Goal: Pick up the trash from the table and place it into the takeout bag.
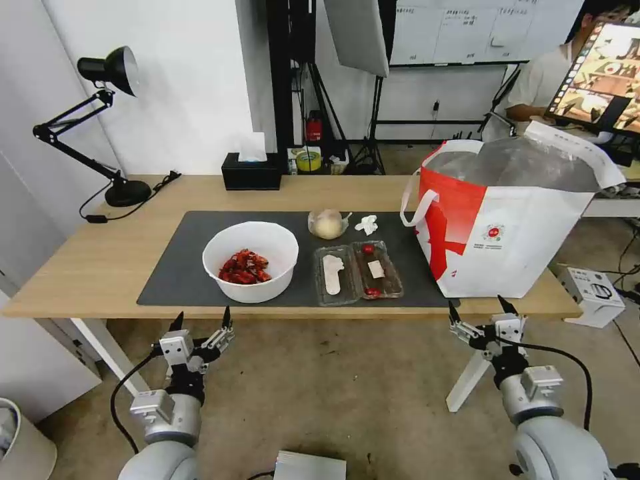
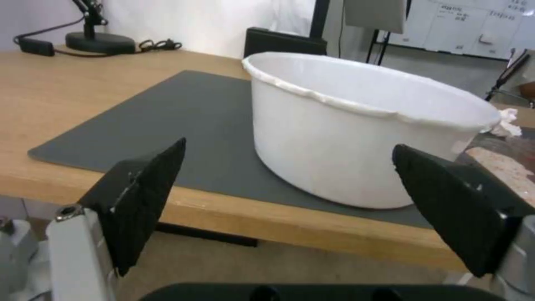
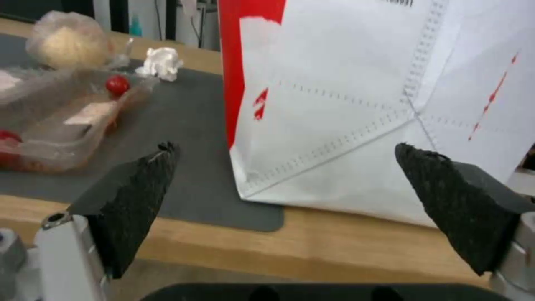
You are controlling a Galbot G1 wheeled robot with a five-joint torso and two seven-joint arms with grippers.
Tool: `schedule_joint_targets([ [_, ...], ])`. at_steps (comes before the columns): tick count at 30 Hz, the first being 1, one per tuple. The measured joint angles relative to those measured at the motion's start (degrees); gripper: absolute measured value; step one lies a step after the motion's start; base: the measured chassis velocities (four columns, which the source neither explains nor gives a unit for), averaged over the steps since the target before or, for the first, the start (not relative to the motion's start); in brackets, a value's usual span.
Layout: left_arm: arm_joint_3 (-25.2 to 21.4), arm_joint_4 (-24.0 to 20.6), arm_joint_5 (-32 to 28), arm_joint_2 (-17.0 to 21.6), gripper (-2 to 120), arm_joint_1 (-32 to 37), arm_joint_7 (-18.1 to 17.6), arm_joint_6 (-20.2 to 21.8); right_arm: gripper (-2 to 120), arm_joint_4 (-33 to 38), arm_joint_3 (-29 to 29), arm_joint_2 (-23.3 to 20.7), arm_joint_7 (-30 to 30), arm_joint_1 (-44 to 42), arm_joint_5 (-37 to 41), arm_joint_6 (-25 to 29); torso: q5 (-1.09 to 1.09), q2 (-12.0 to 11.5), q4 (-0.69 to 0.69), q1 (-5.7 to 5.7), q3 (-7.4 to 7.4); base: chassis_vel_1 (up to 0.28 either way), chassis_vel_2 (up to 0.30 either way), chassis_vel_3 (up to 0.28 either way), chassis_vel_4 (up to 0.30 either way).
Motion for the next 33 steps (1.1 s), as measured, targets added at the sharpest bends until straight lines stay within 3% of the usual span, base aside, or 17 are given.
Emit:
schedule_joint_targets([
  [6, 0.2, -1.2, 0.2, 0.1, 100, 0.8, 0.2, 0.0, 98, 0.8, 0.1, 0.0, -0.1, -0.4, 0.0, 0.0, -0.01, 0.0, 0.00, 0.00, 0.00, 0.000, 0.000, 0.000, 0.000],
  [9, 1.4, -2.9, -2.8, 1.4, 100, 1.5, 0.1, 0.0, 98, 1.3, 0.1, -0.1, -0.2, -0.7, 0.1, 0.1, -0.01, 0.0, 0.00, 0.00, 0.00, 0.000, 0.000, 0.000, 0.000],
  [12, 4.6, -6.0, -11.3, 3.9, 100, 1.7, -0.4, 0.2, 98, 1.6, 0.2, -0.4, -0.3, -0.7, 0.6, 0.2, -0.01, 0.0, 0.00, 0.00, 0.00, 0.000, 0.000, 0.000, 0.000],
  [18, 7.6, -7.5, -21.0, 7.3, 100, -0.5, -2.1, 1.0, 97, 2.1, 0.1, -1.0, -0.3, -0.7, 1.0, 0.2, -0.01, 0.0, 0.00, -0.01, 0.00, 0.000, 0.000, 0.000, 0.000],
  [20, 12.4, -7.7, -34.3, 9.1, 100, -5.8, -3.5, 1.8, 97, 3.1, 0.1, -1.1, -0.2, -1.6, 0.9, 0.2, 0.00, 0.0, 0.00, -0.01, 0.00, 0.000, 0.000, 0.000, 0.000],
  [25, 16.0, -7.7, -41.2, 9.2, 100, -9.7, -5.0, 3.1, 97, 3.5, 0.4, -0.7, 0.0, -2.3, 0.6, 0.1, 0.00, 0.0, 0.00, 0.00, 0.00, 0.000, 0.000, 0.000, 0.000],
  [28, 19.2, -7.3, -47.7, 7.4, 100, -13.5, -8.3, 5.1, 96, 4.0, 1.4, -0.1, 0.1, -3.8, 0.2, 0.1, -0.01, 0.0, -0.01, -0.01, 0.00, 0.000, 0.000, 0.000, 0.000],
  [33, 20.5, -6.5, -52.0, 4.8, 100, -16.5, -11.8, 7.7, 96, 4.2, 1.8, 0.7, 0.1, -4.8, -0.5, 0.2, 0.00, 0.0, 0.00, -0.01, 0.00, 0.000, 0.000, 0.000, 0.000],
])
